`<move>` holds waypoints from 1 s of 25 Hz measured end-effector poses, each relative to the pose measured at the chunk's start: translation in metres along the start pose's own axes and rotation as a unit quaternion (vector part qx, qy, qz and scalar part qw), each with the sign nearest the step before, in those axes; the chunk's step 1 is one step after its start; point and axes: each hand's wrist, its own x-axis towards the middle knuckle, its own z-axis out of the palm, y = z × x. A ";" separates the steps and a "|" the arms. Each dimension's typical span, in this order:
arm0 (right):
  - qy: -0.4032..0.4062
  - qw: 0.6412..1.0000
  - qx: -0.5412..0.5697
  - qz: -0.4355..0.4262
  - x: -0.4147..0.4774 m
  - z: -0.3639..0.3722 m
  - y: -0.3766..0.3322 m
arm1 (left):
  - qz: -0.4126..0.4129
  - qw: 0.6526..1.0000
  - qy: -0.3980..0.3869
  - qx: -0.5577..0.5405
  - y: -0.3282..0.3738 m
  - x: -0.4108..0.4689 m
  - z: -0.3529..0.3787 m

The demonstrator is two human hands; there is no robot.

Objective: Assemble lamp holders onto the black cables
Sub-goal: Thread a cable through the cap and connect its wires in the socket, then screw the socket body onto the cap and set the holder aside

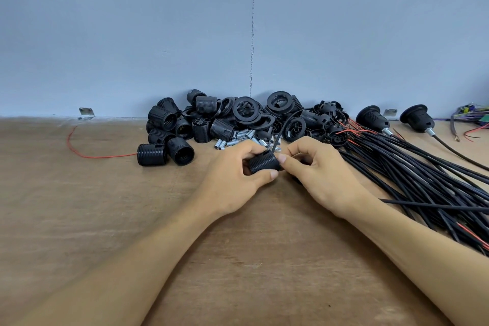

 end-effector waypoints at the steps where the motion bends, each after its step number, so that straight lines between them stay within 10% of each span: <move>1: -0.002 1.000 0.004 0.000 0.000 -0.001 0.001 | -0.002 1.000 -0.004 0.003 0.000 0.000 -0.001; 9: -0.025 1.000 0.010 -0.008 0.008 -0.020 0.003 | -0.014 1.000 -0.011 0.025 -0.004 0.004 -0.004; 13: -0.147 0.975 -0.163 0.030 0.013 -0.035 0.010 | -0.025 1.000 -0.006 0.012 -0.004 0.004 -0.006; 25: -0.084 0.974 -0.202 -0.066 0.006 -0.021 0.012 | -0.084 0.981 0.015 -0.172 -0.003 0.007 -0.007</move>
